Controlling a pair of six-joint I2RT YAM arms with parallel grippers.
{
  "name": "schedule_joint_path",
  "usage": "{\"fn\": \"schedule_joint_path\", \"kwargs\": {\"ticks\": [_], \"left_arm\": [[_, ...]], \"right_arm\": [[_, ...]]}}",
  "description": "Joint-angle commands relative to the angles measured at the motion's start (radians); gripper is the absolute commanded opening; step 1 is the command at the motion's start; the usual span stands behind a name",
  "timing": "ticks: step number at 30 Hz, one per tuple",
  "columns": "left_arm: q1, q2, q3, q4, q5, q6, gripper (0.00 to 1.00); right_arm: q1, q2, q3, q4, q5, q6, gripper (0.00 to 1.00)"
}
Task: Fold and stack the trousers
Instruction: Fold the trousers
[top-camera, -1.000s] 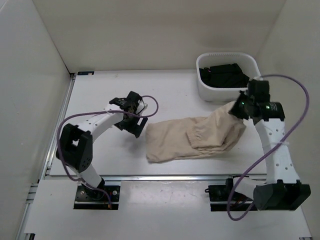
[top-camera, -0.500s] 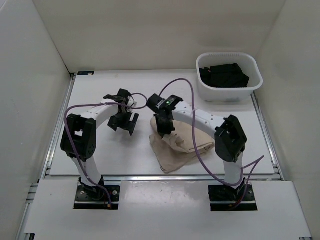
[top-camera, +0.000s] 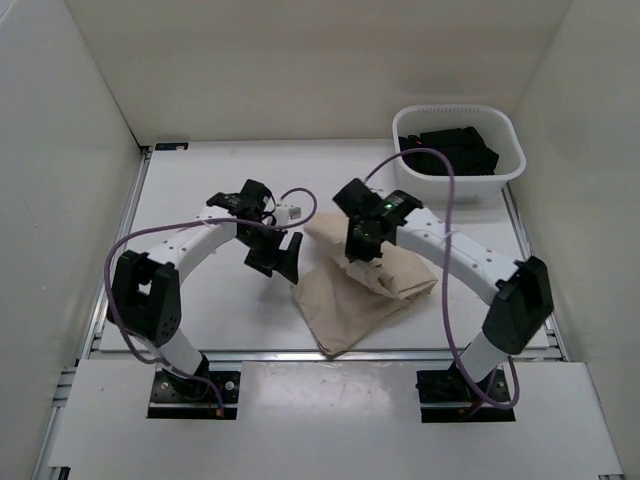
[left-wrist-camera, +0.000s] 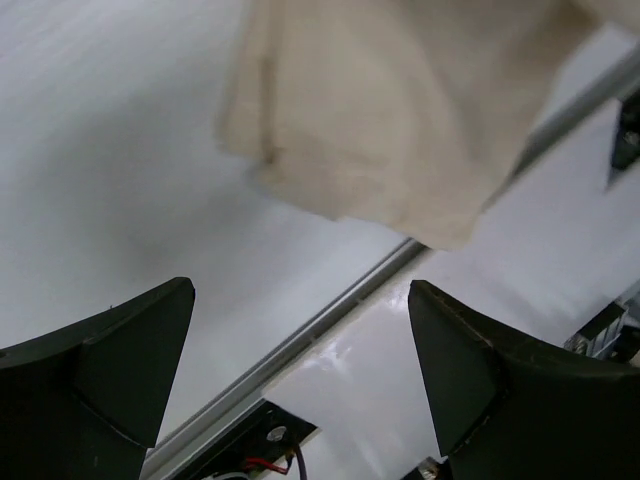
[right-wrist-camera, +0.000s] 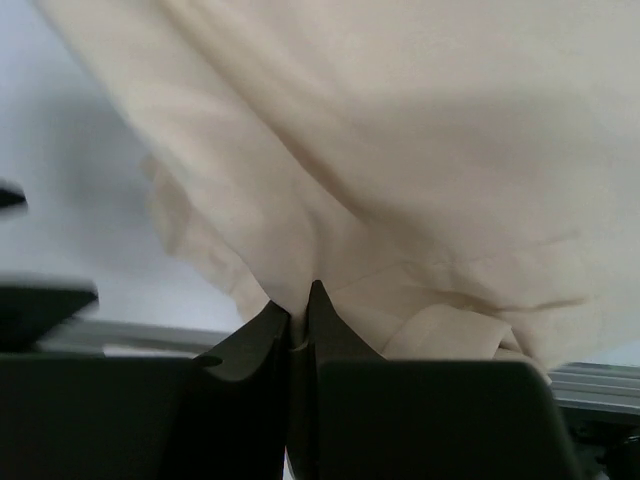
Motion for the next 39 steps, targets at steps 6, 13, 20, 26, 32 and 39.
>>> {"fn": "schedule_joint_path", "kwargs": {"ticks": [6,13,20,26,32,39], "left_arm": [[-0.176,0.061,-0.078,0.147,-0.051,0.002,1.0],[-0.209,0.247,0.001,0.254,-0.185,0.002,0.81],[-0.163,0.365,0.158,0.254,-0.086,0.002,0.14],[-0.111,0.48,0.343,0.208,-0.062,0.002,0.14],[-0.075,0.55,0.508,0.118,-0.041,0.002,0.14],[-0.037,0.553,0.463,0.118,-0.029,0.002,0.14]], "right_arm": [[-0.105,-0.146,-0.1,0.043,0.096,0.071,0.0],[-0.105,-0.196,-0.139,0.022,0.142,0.113,0.0],[-0.094,-0.323,-0.242,0.034,0.199,0.162,0.0],[-0.041,-0.322,-0.172,0.096,0.249,0.133,0.0],[0.027,-0.19,-0.034,0.157,0.231,0.114,0.0],[0.088,0.055,0.138,0.24,0.121,0.035,0.0]]}}
